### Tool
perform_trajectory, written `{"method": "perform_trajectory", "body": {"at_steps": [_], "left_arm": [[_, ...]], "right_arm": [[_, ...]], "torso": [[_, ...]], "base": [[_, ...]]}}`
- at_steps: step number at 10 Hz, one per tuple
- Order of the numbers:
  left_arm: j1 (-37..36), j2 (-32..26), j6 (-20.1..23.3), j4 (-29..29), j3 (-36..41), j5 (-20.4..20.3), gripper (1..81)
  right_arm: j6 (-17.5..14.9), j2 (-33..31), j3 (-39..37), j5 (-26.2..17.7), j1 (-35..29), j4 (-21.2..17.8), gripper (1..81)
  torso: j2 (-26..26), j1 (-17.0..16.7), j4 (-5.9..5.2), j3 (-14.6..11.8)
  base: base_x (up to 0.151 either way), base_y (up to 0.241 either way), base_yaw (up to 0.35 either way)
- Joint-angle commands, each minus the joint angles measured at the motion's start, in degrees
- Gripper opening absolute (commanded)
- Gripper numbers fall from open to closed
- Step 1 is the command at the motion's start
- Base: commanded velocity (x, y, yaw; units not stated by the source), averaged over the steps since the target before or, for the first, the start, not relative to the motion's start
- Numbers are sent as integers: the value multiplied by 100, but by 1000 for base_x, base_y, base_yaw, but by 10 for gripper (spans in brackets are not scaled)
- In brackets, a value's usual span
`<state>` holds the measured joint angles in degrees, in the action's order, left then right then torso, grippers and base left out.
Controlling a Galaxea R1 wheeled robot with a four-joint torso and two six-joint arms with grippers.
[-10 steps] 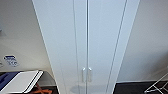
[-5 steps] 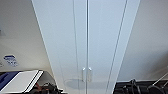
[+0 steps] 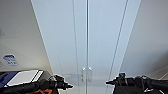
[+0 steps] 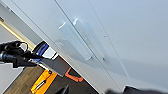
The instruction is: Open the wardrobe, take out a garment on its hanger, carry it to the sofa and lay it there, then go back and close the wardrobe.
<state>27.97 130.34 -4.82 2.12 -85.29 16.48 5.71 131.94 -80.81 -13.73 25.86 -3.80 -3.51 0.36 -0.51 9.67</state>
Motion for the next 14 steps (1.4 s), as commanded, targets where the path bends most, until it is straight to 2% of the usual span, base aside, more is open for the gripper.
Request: {"method": "perform_trajectory", "body": {"at_steps": [1, 4, 10, 14], "left_arm": [[-946, 185, -116, -80, -287, 162, 811], [-1016, 678, -116, -89, -778, 259, 811], [-1122, 1600, -195, -89, -1684, 233, 811], [-1175, 1864, -195, -98, -2176, 233, 811]], "right_arm": [[220, 502, -487, -165, -1042, -121, 811], [238, 1162, -1224, -359, -1227, -85, 811], [299, 2067, -1875, -376, -1411, -129, 811], [344, 2436, -2262, -394, -1526, -112, 811]], "torso": [[0, 0, 0, -2], [2, 5, 0, 2], [11, 11, 0, 6], [13, 13, 0, 9]], "base": [[0, 0, 0], [0, 0, 0], [0, 0, 0], [0, 0, 0]]}}
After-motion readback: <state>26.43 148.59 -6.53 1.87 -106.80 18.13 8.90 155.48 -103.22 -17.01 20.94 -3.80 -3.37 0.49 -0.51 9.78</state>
